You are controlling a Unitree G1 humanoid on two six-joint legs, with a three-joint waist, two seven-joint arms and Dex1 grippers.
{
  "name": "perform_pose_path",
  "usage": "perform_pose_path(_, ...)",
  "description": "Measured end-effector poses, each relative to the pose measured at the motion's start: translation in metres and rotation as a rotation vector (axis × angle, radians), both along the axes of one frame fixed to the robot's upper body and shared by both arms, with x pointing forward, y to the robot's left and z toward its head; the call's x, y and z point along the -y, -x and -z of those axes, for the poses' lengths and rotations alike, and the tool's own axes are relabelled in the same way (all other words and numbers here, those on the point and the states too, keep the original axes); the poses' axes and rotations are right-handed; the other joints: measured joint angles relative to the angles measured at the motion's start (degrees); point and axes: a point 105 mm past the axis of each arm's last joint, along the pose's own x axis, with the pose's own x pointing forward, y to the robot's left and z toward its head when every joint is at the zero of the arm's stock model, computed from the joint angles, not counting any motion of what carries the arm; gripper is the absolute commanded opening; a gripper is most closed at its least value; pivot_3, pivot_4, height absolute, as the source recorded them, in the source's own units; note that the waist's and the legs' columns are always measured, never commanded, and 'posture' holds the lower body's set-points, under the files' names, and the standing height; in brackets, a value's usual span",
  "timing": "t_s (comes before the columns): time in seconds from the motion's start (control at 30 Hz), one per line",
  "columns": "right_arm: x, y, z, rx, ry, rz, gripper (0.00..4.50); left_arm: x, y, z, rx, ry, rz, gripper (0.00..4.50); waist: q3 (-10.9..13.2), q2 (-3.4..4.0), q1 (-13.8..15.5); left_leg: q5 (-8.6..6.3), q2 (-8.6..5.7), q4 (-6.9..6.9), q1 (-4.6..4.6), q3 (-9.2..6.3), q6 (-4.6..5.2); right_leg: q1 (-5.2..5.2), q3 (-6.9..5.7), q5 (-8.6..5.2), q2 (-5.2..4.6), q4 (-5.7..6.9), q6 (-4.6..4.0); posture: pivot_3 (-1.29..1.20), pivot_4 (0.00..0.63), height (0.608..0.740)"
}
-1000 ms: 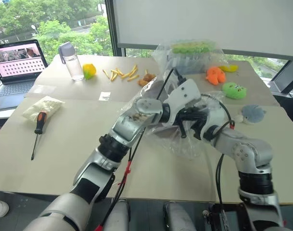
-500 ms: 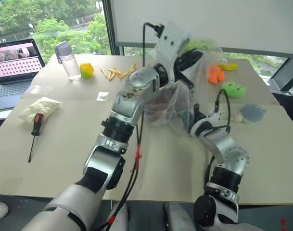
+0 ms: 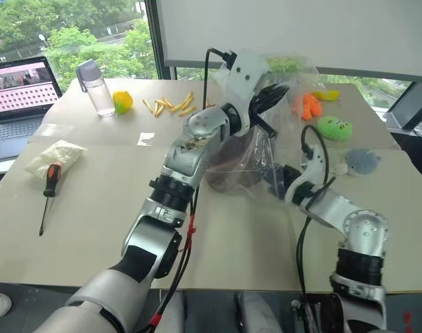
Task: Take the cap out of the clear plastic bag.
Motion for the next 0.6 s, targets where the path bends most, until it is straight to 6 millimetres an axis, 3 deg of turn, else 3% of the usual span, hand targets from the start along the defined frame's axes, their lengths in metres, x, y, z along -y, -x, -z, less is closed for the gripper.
perform_pose_path(0.2, 0.009, 0.010, -0.033, 0.138, 0.262, -0.120, 0.01, 0.015, 0.012, 0.004, 0.001, -0.036, 0.066, 0.00, 0.01, 0.00, 0.48, 0.00, -0.11, 0.11, -0.10, 0.00, 0.00, 0.01, 0.01, -0.06, -0.11, -0.07, -0.07, 0.00, 0.150, 0.740)
perform_pose_path(0.27, 0.010, 0.015, -0.036, 0.153, 0.316, -0.151, 0.01, 0.016, 0.013, 0.005, -0.003, -0.042, 0.072, 0.00, 0.02, -0.01, 0.53, 0.00, -0.11, 0.12, -0.12, 0.00, 0.00, 0.01, 0.01, -0.06, -0.12, -0.12, -0.06, 0.00, 0.150, 0.740)
perform_pose_path(0.37, 0.009, 0.015, -0.041, 0.167, 0.338, -0.159, 0.01, 0.017, 0.014, 0.008, -0.012, -0.045, 0.081, 0.00, 0.03, -0.03, 0.41, 0.00, -0.13, 0.13, -0.12, 0.00, 0.00, 0.00, 0.02, -0.05, -0.13, -0.10, -0.05, 0.00, 0.150, 0.740)
perform_pose_path(0.5, 0.027, 0.011, -0.053, 0.180, 0.370, -0.105, 0.01, 0.023, 0.019, 0.010, -0.012, -0.054, 0.109, 0.00, 0.04, -0.04, 0.91, 0.00, -0.16, 0.19, -0.16, 0.00, 0.00, 0.00, 0.02, -0.04, -0.16, -0.11, -0.03, 0.00, 0.150, 0.740)
perform_pose_path(0.6, 0.047, 0.016, -0.069, 0.197, 0.284, -0.073, 0.01, 0.024, 0.022, 0.011, -0.008, -0.060, 0.120, 0.00, 0.04, -0.05, 1.50, 0.00, -0.20, 0.18, -0.19, 0.00, 0.00, 0.01, 0.03, -0.04, -0.19, -0.12, 0.01, 0.00, 0.150, 0.740)
